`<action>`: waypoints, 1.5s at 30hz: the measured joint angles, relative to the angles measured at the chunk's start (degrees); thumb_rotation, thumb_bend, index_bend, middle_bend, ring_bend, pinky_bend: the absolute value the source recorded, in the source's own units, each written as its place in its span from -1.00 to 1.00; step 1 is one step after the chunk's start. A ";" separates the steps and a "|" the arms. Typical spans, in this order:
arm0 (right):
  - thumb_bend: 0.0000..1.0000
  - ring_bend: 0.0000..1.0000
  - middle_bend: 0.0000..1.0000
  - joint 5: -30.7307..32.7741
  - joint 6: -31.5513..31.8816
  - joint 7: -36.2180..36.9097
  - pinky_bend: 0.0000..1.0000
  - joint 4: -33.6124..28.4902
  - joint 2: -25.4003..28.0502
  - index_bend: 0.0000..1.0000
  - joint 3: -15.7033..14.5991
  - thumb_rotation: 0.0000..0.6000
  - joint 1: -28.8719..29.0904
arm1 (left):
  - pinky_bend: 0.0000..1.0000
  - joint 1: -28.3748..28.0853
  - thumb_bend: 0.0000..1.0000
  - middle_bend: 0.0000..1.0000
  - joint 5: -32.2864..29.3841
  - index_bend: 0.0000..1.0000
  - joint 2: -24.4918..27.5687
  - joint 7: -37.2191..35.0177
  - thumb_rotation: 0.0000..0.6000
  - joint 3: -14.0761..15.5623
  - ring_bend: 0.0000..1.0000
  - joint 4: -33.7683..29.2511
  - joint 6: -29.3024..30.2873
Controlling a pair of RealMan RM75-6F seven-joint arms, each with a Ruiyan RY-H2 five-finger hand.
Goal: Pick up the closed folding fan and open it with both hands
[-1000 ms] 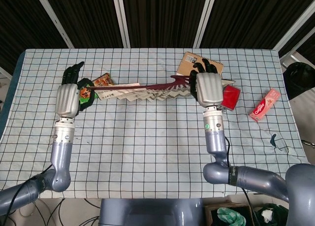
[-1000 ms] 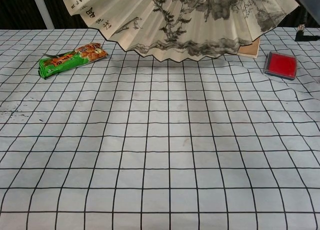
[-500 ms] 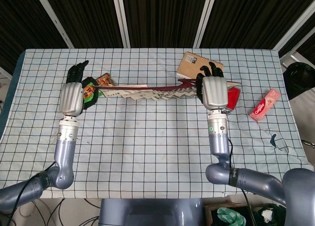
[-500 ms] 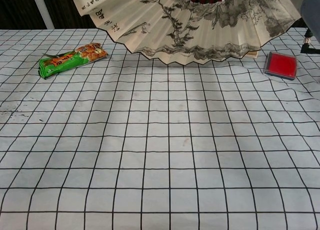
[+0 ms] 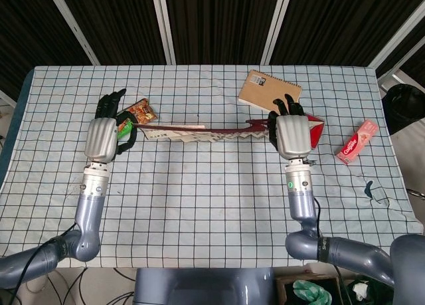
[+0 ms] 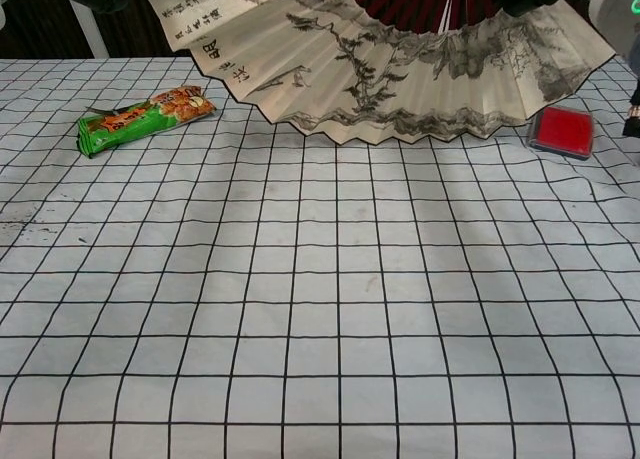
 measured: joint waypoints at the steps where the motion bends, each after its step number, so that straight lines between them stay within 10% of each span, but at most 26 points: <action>1: 0.23 -0.93 -0.78 -0.60 0.00 -0.15 -0.58 -0.35 0.20 -0.30 -0.54 1.00 -0.34 | -1.00 0.09 -0.08 -0.89 0.09 0.07 0.05 0.04 1.00 0.19 -1.00 -0.30 0.09; 8: -0.23 -1.00 -0.99 -4.79 0.95 -1.92 -0.58 -4.95 1.47 -0.97 -4.32 1.00 -3.49 | -1.00 1.18 -0.08 -0.89 0.92 0.07 0.55 0.41 1.00 2.06 -1.00 -2.59 0.97; 19: -0.65 -1.00 -1.00 -8.57 2.37 -5.22 -0.58 -12.99 4.33 -1.00 -10.06 1.00 -9.10 | -1.00 4.48 -0.08 -0.89 3.02 0.07 1.93 0.41 1.00 6.59 -1.00 -6.52 2.66; 30: -0.66 -1.00 -1.00 -9.91 3.75 -4.37 -0.58 -20.49 7.79 -1.00 -12.77 1.00 -15.00 | -1.00 9.02 -0.09 -0.89 4.88 0.04 6.46 1.21 1.00 12.72 -1.00 -9.70 3.25; 37: -0.66 -1.00 -1.00 -11.70 4.37 -3.32 -0.58 -22.92 9.11 -1.00 -13.62 1.00 -17.67 | -1.00 12.87 -0.90 -1.00 5.69 -0.17 14.30 2.32 1.00 17.95 -1.00 -12.63 2.58; 45: -0.66 -1.00 -1.00 -14.12 4.87 -4.34 -0.58 -25.56 10.41 -1.00 -15.09 1.00 -20.12 | -1.00 18.45 -1.00 -1.00 7.15 -0.49 24.46 0.31 1.00 23.59 -1.00 -16.30 2.58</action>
